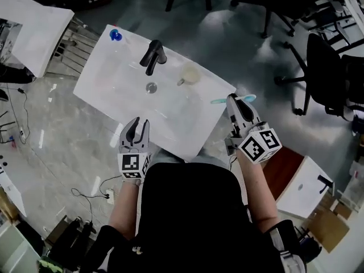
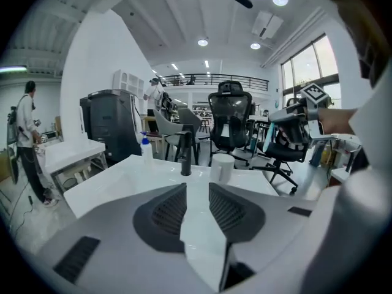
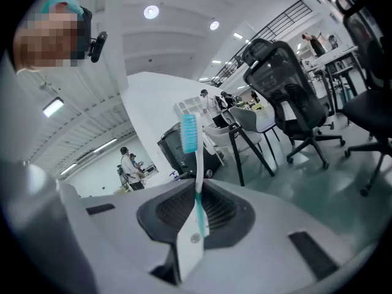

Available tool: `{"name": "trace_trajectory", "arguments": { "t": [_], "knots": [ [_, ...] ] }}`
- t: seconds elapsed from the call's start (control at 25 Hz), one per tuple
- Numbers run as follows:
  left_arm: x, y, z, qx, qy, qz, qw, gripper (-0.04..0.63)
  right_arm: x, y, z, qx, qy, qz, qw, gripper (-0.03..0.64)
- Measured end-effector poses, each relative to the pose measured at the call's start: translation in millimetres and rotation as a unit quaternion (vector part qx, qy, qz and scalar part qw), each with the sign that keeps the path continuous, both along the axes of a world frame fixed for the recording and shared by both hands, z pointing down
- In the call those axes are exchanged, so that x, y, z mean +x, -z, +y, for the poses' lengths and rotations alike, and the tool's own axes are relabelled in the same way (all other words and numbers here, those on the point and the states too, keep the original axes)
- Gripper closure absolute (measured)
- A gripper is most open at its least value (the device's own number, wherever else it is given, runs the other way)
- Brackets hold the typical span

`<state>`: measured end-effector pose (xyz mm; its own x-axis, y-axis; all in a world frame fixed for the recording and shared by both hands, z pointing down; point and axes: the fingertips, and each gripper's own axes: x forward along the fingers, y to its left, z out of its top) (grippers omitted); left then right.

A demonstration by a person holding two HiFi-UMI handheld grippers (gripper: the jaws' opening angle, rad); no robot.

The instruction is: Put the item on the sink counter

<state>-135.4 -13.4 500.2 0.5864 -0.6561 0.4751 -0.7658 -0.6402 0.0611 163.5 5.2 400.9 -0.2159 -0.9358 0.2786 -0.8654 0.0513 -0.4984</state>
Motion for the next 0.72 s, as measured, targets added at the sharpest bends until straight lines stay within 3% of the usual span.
{"name": "trace_trajectory", "arguments": {
  "t": [0.32,0.72],
  "knots": [
    [-48.0,13.4,22.1,-0.004,0.096,0.014,0.9953,0.499,-29.3,-7.9,-75.2,0.017,0.09,0.027,0.995,0.565],
    [-86.4,-5.2,55.9,-0.037,0.152,0.008,0.9876,0.506,-55.0,-46.6,-121.0,-0.003,0.125,0.081,0.989,0.565]
  ]
}}
